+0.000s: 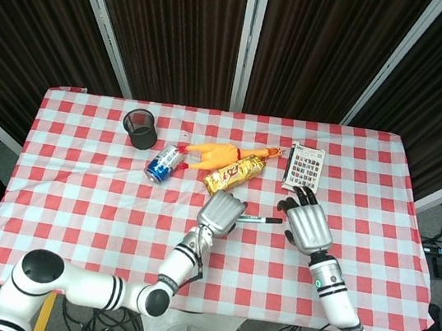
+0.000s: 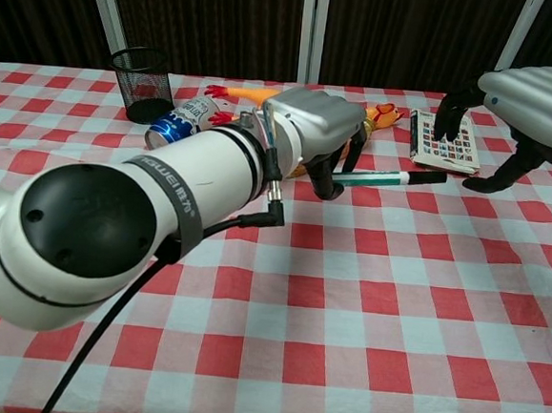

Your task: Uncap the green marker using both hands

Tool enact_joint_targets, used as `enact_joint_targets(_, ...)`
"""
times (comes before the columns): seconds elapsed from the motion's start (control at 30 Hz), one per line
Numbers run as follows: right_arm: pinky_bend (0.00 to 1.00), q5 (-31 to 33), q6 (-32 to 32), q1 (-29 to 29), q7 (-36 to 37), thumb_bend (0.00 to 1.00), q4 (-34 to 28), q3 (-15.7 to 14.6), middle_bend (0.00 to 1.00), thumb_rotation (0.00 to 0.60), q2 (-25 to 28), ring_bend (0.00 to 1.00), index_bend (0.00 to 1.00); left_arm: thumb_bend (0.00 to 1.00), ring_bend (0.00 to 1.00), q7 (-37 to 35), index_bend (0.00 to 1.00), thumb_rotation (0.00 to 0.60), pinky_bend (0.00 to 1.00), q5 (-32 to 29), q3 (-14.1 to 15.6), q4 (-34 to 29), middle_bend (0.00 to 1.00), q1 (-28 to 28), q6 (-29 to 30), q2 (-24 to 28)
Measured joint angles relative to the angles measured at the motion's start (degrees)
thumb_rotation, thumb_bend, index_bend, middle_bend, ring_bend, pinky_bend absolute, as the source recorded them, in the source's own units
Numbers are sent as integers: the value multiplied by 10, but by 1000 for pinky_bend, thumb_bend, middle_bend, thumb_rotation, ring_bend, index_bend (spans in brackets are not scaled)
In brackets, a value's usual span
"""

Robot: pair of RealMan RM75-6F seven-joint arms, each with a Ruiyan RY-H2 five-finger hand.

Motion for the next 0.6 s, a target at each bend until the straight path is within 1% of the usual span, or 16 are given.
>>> enact_joint_targets(0.2, 139, 23, -14, 19, -18, 96, 16, 1, 390, 600, -19, 121, 410, 475, 507, 0, 541, 600, 536, -2, 6, -23, 558, -1, 12, 10)
enact_joint_targets(0.37, 140, 25, -12, 25, -22, 99, 22, -5, 415, 600, -31, 144, 440, 474, 507, 0, 542, 600, 536, -11, 9, -27, 559, -5, 13, 13)
enact_joint_targets(0.6, 140, 25, -8, 34, -24, 100, 30, -12, 428, 600, -43, 146, 457, 475, 507, -3, 542, 600, 536, -16, 11, -30, 559, -9, 17, 15)
